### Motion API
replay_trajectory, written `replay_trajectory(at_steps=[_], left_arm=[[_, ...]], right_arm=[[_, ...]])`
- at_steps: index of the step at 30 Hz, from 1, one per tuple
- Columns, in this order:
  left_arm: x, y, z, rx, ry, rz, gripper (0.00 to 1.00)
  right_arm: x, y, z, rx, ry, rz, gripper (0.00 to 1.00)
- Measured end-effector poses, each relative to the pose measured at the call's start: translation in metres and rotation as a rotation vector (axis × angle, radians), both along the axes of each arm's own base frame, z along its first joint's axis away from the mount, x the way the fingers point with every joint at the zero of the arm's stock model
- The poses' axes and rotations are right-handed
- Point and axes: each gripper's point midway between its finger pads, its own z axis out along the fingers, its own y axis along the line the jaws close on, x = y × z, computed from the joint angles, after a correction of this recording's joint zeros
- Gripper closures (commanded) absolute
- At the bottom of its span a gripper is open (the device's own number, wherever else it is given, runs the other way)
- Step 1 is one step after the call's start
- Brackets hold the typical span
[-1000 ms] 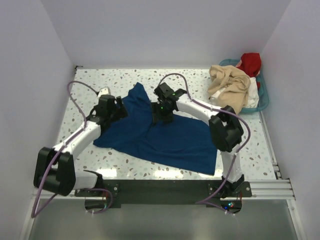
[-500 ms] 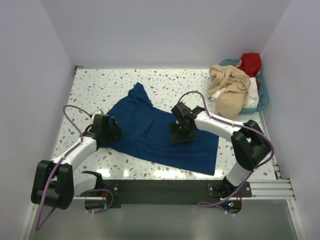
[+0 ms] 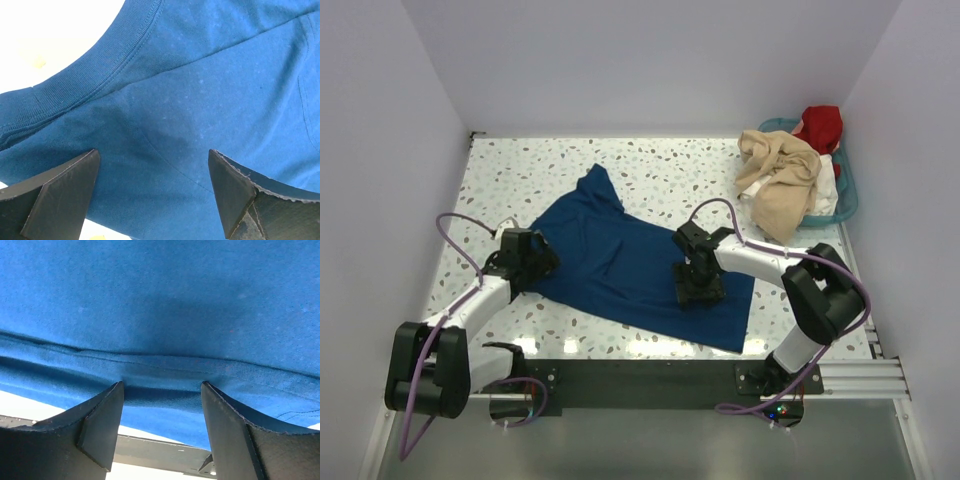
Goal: Fold and stack the t-shirts
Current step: Fold the tshirt
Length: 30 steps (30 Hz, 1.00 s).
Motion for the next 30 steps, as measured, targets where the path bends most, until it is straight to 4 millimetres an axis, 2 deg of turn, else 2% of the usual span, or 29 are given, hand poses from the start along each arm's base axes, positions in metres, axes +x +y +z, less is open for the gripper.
replay_trajectory(at_steps=[13, 17, 19, 22, 25, 27, 30], left_arm=[[-0.006, 0.011, 0.001, 0.043, 0.014, 0.041, 0.04], [-0.011, 0.015, 0.005, 0.069, 0.032, 0.026, 0.05], [-0.006, 0.015, 0.015, 0.074, 0.014, 0.017, 0.05], [0.011, 0.012, 0.04, 0.08, -0.047, -0.004, 0.05], [0.031, -0.001, 0.062, 0.067, -0.126, -0.048, 0.05], [0.042, -0.014, 0.065, 0.046, -0.148, -0.094, 0.05], [0.053, -0.039, 0.051, -0.002, -0.134, -0.172, 0.05]], right_arm=[[0.006, -0.009, 0.0, -0.034, -0.016, -0.04, 0.31], [0.009, -0.013, 0.008, -0.056, -0.026, -0.02, 0.3], [0.016, -0.012, 0.019, -0.053, -0.048, -0.008, 0.3], [0.034, -0.005, 0.041, -0.038, -0.11, 0.004, 0.28], [0.049, 0.001, 0.054, -0.02, -0.161, 0.004, 0.28], [0.054, 0.0, 0.055, -0.016, -0.171, -0.003, 0.28], [0.058, 0.0, 0.047, -0.022, -0.157, -0.013, 0.28]])
